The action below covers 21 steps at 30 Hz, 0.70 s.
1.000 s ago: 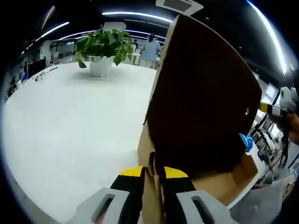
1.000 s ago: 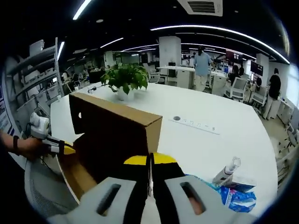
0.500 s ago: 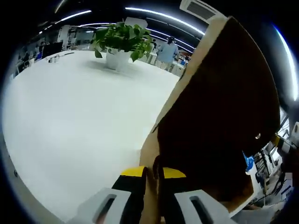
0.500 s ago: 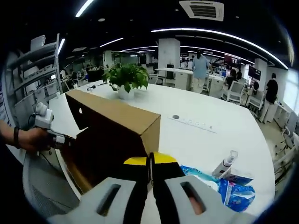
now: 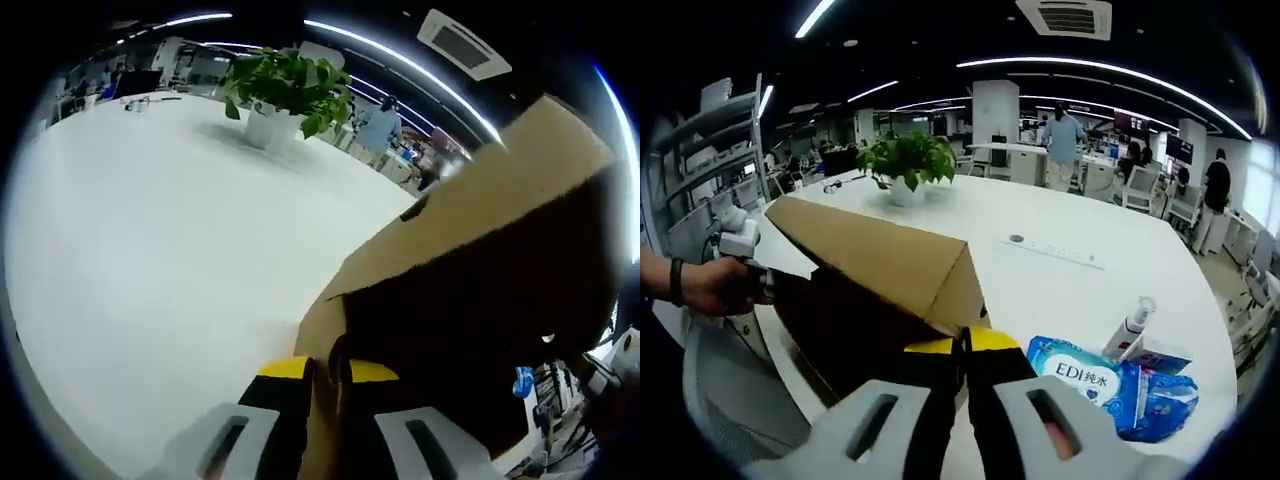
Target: Operate the shoe box by opening the lid, removing the specified soft item, and placing it in the target area until the item is outside and the box remains undamaged.
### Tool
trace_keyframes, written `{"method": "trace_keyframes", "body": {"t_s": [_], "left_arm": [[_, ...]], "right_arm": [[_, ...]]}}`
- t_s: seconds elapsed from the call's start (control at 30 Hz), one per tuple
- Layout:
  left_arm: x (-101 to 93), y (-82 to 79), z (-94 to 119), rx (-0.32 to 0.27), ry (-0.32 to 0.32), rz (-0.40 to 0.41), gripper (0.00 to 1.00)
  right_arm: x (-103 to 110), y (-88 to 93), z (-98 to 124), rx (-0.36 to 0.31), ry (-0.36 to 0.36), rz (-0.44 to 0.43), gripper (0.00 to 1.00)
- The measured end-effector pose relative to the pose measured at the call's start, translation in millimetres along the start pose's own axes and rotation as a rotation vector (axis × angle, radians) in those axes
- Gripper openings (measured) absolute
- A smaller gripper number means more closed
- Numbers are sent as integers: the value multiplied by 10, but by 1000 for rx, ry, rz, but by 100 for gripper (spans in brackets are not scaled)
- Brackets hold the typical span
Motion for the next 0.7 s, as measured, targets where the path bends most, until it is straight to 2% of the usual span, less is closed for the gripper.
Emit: {"method": "trace_keyframes", "body": {"t_s": [0.13,0.27,0.33,0.43,0.47,0.5,0.7], "left_arm": [[15,-5,57,15,20,16,11],[-57,8,206,31,-47,-194,14],[-107,14,254,22,-43,-239,16],[-250,52,362,24,-24,-373,16],[-277,56,397,15,-37,-407,16],[-345,81,435,17,-15,-435,16],[-474,129,551,-17,0,-428,17]], "right_arm": [[27,52,23,-20,32,8,0],[51,100,20,-31,54,-10,0],[54,131,11,-31,51,-18,0],[66,223,6,-18,41,-22,0],[71,249,3,-15,39,-26,1],[77,272,0,-9,37,-28,1],[115,462,-24,32,7,-77,0]]}}
Point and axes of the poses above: the point that each gripper's makers call its tool centre point, and the gripper's own axes: z roughly backward along the fingers, x roughly to its left, y roughly out of its underside, the point moved 6 cm from there along z, roughly backward along the fingers, and after that the axes turned 15 degrees about x, right-handed, at the moved point
